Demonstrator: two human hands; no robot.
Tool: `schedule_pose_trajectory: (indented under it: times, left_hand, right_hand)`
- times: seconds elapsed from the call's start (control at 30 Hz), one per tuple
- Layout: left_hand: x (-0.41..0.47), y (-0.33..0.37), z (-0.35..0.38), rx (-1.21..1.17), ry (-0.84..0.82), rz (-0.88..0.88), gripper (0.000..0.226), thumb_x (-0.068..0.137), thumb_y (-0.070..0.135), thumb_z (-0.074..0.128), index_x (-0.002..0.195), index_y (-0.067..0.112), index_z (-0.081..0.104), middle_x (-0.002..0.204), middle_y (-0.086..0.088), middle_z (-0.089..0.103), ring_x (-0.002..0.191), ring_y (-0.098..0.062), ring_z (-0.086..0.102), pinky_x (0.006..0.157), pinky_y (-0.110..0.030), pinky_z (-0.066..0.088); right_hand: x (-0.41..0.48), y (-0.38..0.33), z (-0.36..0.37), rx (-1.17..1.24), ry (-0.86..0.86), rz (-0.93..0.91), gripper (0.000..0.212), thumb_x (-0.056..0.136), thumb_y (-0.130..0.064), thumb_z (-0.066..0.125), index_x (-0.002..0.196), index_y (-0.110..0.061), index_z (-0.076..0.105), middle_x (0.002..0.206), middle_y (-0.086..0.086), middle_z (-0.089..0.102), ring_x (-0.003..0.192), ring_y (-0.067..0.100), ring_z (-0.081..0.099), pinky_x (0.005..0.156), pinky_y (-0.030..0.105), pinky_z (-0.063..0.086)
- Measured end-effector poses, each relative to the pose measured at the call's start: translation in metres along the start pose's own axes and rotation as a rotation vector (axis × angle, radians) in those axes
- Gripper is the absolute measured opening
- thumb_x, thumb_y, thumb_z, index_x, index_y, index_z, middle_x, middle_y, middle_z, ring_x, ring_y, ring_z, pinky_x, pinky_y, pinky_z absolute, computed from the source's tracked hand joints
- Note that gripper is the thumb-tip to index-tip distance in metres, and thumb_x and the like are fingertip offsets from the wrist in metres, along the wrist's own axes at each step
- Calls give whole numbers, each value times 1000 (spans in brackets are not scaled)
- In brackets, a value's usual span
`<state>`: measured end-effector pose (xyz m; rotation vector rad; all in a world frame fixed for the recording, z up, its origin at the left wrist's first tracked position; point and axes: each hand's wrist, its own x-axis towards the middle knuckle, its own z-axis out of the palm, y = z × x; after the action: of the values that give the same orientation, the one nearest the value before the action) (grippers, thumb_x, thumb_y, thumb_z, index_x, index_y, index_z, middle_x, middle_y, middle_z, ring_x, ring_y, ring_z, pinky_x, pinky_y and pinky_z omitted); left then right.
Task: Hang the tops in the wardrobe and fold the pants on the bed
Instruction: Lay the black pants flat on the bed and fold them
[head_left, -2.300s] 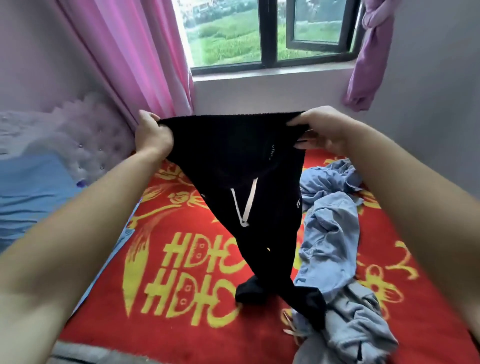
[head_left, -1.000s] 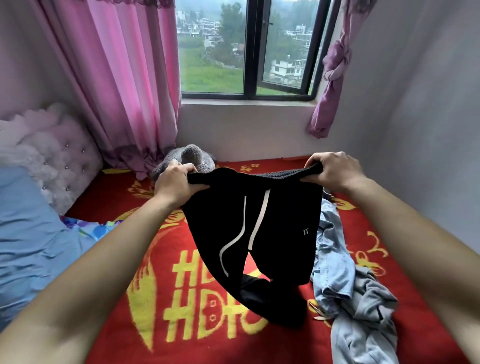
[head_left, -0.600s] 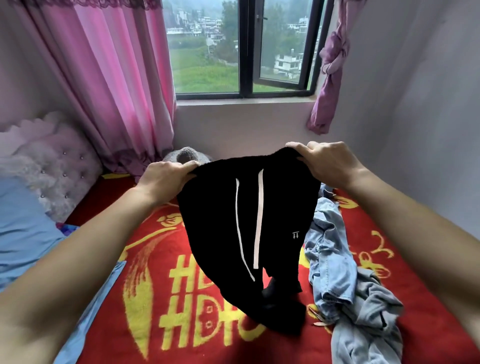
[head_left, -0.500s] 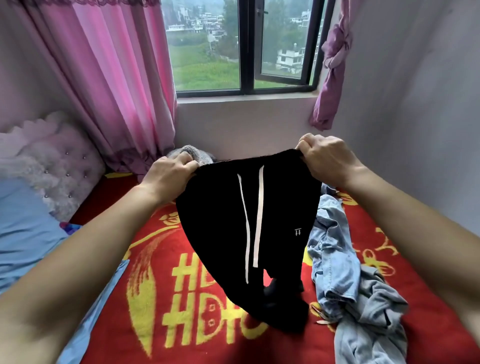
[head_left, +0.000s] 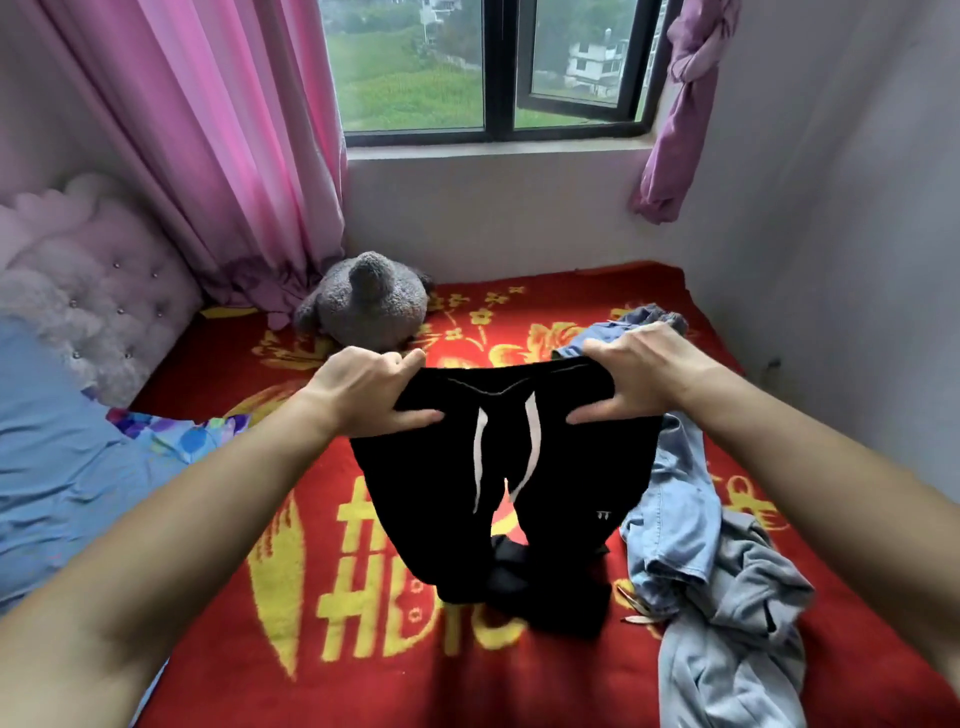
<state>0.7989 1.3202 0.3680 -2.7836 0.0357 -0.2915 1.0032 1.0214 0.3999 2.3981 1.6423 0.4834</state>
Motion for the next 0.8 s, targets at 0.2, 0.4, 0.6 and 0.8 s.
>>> schedule_pose_trajectory:
  times: [0.2, 0.4, 0.6, 0.8]
  left_hand:
    - [-1, 58, 86, -101, -389, -1, 39, 100, 54, 33, 112, 24, 55, 96, -1, 69, 88, -27, 67, 61, -35, 44]
    - [16, 89, 127, -112, -726, -178, 28, 102, 42, 42, 118, 31, 62, 110, 3, 68, 104, -23, 65, 68, -32, 44]
    - [89, 24, 91, -234, -519, -624, 26, 100, 24, 46, 121, 25, 60, 118, -13, 65, 108, -37, 62, 76, -37, 45]
    - [177, -99, -50, -287, 60, -806, 44, 98, 4, 40, 133, 23, 58, 141, -18, 49, 122, -41, 54, 103, -50, 45]
  right_hand:
    - [-1, -29, 86, 259, -698, 48, 53, 82, -66, 61, 101, -18, 72, 98, 8, 72, 95, 30, 67, 67, 31, 49]
    - [17, -38, 133, 257, -1043, 34, 51, 94, -51, 58, 125, -11, 63, 117, 9, 64, 92, 29, 63, 54, 26, 51]
    - [93, 21, 95, 391, -566, 237, 27, 100, -25, 54, 110, -4, 68, 106, 20, 69, 94, 36, 66, 81, 41, 57]
    - [181, 106, -38, 318, 173, 371, 25, 98, -6, 45, 115, -3, 63, 110, 27, 60, 107, 39, 57, 87, 40, 48]
